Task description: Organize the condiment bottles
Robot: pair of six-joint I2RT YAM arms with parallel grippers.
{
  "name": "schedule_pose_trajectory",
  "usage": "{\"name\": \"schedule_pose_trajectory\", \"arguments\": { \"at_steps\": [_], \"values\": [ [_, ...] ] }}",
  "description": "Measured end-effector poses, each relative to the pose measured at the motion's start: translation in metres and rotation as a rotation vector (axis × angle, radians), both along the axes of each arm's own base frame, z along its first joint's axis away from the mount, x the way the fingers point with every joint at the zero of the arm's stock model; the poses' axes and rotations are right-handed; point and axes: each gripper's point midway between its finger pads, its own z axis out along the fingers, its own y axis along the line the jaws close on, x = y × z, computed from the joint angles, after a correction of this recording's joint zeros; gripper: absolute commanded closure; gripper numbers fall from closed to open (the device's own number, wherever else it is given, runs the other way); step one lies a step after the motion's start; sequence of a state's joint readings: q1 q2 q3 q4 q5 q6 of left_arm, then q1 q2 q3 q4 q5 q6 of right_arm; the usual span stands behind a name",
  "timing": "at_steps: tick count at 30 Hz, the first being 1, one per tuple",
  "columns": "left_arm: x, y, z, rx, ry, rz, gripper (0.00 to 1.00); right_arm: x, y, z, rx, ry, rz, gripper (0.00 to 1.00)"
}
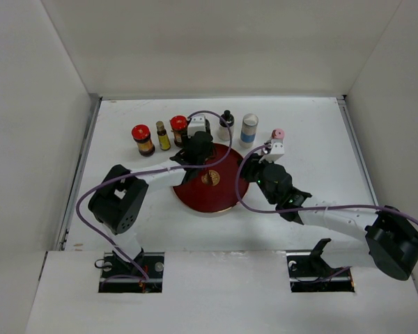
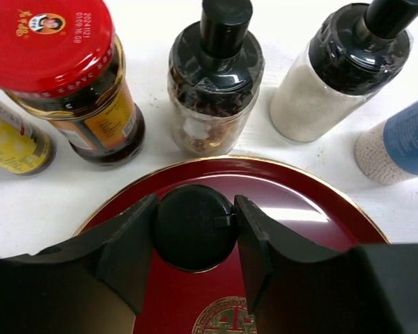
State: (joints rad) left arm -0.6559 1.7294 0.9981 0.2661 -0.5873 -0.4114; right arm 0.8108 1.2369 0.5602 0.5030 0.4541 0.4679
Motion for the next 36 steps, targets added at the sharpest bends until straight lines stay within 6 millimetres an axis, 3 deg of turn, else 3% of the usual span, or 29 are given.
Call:
{"name": "schedule_pose_trajectory", "arguments": {
  "at_steps": [6, 10, 16, 19, 21, 24, 28, 33, 36],
  "values": [
    [0.004, -0.003, -0.001, 0.001, -0.013, -0.001, 0.44, 0.000, 0.000, 0.000, 0.000, 0.000, -0.002, 0.49],
    [0.005, -0.003, -0.001, 0.004, -0.015, -0.002, 0.28, 0.000, -0.003, 0.001, 0.002, -0.004, -0.012, 0.48],
    [-0.003, 0.003, 0.015, -0.037, -0.068, -0.004, 0.17, -0.003, -0.016, 0.020, 0.029, -0.046, -0.043, 0.81],
    [-0.017, 0.013, 0.039, -0.088, -0.131, -0.003, 0.17, -0.005, -0.019, 0.035, 0.056, -0.075, -0.045, 0.82],
    [-0.027, 0.022, 0.059, -0.134, -0.186, 0.001, 0.17, -0.007, -0.024, 0.042, 0.067, -0.086, -0.053, 0.73],
    [-0.045, 0.035, 0.079, -0.209, -0.258, 0.007, 0.18, -0.003, -0.037, 0.044, 0.052, -0.082, -0.100, 0.50],
    [-0.070, 0.054, 0.081, -0.275, -0.308, 0.012, 0.17, 0.013, -0.065, 0.040, -0.014, -0.039, -0.216, 0.25],
    [-0.090, 0.060, 0.064, -0.306, -0.308, 0.002, 0.17, 0.031, -0.101, 0.035, -0.109, 0.009, -0.345, 0.12],
    [-0.094, 0.061, 0.054, -0.315, -0.300, 0.000, 0.17, 0.042, -0.119, 0.022, -0.186, 0.065, -0.397, 0.10]
  ]
}}
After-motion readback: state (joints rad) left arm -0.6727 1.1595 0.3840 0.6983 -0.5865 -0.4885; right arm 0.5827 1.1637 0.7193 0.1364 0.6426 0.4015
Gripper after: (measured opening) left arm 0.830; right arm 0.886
